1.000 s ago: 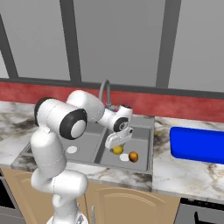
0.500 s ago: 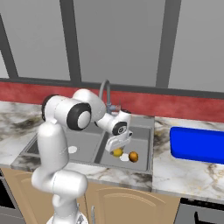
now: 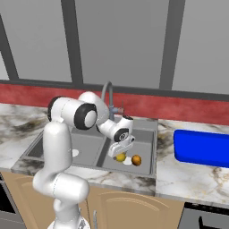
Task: Pick up all produce items and place them in the sink. Turn on the sink faucet to wash them. Then turn the sink off and put them in the tray.
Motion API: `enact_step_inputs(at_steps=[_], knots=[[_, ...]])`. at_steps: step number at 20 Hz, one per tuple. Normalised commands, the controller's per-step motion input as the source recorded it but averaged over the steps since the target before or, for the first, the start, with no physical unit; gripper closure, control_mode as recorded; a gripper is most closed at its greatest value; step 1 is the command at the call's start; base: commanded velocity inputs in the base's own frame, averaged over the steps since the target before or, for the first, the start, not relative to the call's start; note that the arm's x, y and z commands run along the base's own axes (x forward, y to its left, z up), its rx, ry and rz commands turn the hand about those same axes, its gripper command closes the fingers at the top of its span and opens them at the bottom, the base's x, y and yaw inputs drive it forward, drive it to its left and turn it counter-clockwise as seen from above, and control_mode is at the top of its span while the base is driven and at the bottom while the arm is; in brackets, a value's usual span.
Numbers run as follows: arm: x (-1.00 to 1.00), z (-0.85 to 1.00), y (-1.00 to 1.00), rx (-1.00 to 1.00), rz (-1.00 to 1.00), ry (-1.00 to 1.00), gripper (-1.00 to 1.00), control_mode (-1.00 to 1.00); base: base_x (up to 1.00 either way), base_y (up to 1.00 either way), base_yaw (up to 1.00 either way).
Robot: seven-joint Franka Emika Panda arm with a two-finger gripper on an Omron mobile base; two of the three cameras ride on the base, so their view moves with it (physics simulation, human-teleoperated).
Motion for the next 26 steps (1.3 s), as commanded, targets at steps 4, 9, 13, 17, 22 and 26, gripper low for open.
enact_step_inputs(at_steps=[4,9,13,17,22,26], knots=[[0.12,0.00,0.00,0.00,0.00,-0.06,-1.00,-1.00,0.00,0.00,0.00],[0.02,0.01,0.00,0.00,0.00,-0.07,-1.00,-1.00,0.00,0.00,0.00],[0.00,0.10,0.00,0.00,0.00,-0.06,-1.00,-1.00,0.00,0.00,0.00],[0.00,0.17,0.00,0.00,0.00,-0.07,-1.00,-1.00,0.00,0.00,0.00],[0.00,0.12,0.00,0.00,0.00,-0.01,-1.00,-1.00,0.00,0.00,0.00],[-0.03,0.45,0.00,0.00,0.00,-0.01,-1.00,-1.00,0.00,0.00,0.00]])
